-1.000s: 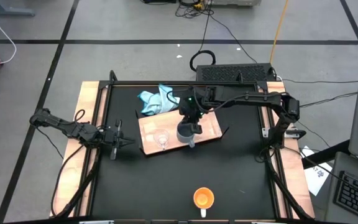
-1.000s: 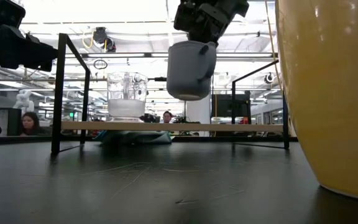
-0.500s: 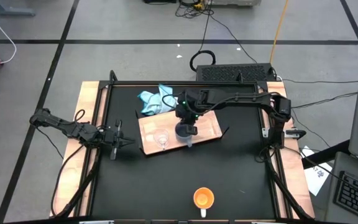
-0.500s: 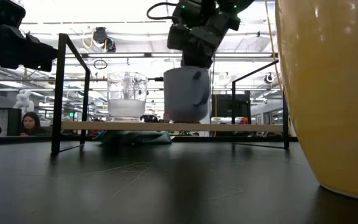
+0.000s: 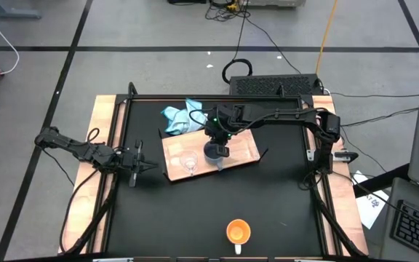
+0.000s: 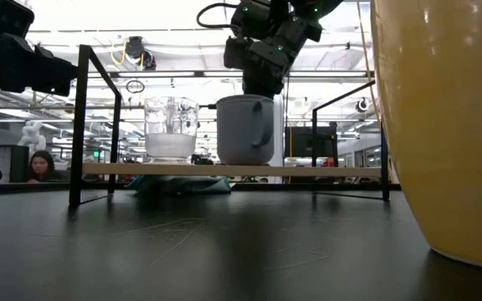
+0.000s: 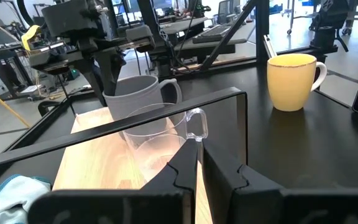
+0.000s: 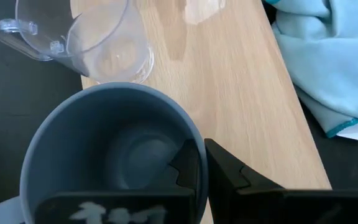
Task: Stack small to large cups/mugs on shelf
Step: Put the gray mug on the shelf
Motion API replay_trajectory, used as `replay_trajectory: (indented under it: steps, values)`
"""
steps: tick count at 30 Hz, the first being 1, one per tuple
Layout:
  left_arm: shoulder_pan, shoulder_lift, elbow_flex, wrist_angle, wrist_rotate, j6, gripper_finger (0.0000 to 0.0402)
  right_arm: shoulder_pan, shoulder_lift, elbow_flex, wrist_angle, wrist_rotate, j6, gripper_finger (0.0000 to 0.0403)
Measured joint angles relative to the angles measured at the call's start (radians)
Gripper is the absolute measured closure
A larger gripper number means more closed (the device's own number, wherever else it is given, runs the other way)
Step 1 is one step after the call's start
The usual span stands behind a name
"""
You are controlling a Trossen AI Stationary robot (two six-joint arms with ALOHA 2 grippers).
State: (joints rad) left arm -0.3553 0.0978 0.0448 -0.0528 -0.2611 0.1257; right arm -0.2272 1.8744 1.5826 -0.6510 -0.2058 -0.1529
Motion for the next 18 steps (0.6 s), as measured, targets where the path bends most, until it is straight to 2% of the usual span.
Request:
replay_trajectory:
  steps: [18]
  values:
    - [0.001, 0.000, 0.000, 0.000, 0.001, 0.001, 0.0376, 0.000, -0.003, -0.034, 0.007, -0.004, 0.047, 0.0397]
